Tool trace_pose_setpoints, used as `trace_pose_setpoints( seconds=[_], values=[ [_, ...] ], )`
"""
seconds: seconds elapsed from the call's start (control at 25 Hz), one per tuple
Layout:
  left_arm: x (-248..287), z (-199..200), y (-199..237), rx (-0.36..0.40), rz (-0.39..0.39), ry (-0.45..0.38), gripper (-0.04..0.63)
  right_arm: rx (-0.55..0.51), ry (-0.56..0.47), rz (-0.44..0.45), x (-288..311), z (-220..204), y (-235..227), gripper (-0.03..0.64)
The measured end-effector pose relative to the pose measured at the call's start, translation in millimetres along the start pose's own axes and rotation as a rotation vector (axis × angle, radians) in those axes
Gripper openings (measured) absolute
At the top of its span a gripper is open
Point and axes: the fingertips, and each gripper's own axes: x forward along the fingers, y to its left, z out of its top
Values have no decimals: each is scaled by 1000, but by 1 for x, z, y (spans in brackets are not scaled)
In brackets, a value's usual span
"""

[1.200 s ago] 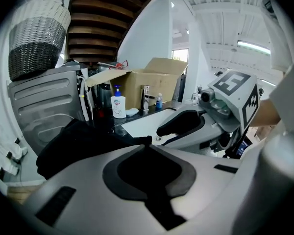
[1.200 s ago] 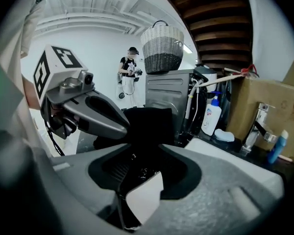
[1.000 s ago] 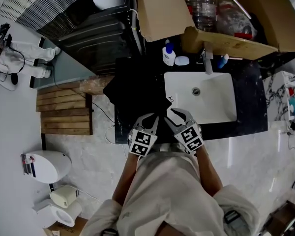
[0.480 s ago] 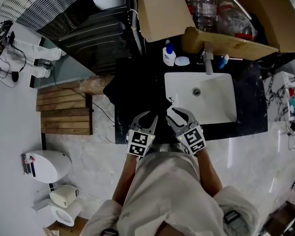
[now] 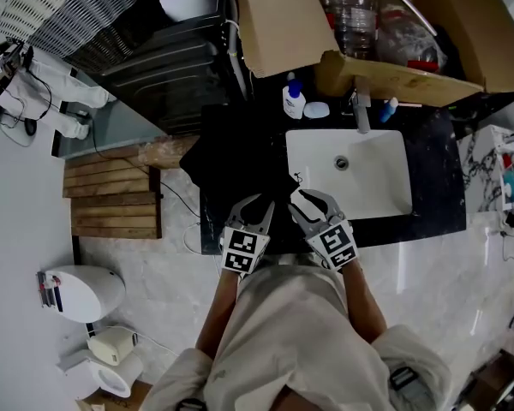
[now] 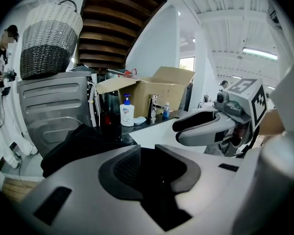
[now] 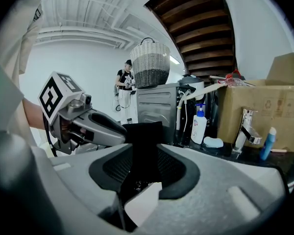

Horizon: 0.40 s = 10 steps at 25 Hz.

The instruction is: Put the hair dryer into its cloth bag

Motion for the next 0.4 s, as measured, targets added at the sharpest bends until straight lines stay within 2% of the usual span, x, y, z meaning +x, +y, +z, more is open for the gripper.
trace_pose_setpoints(
  seconds=[0.4],
  values=[
    [7, -1, 2, -3, 2, 8, 89, 3, 3, 0, 4, -2, -6, 149]
  ],
)
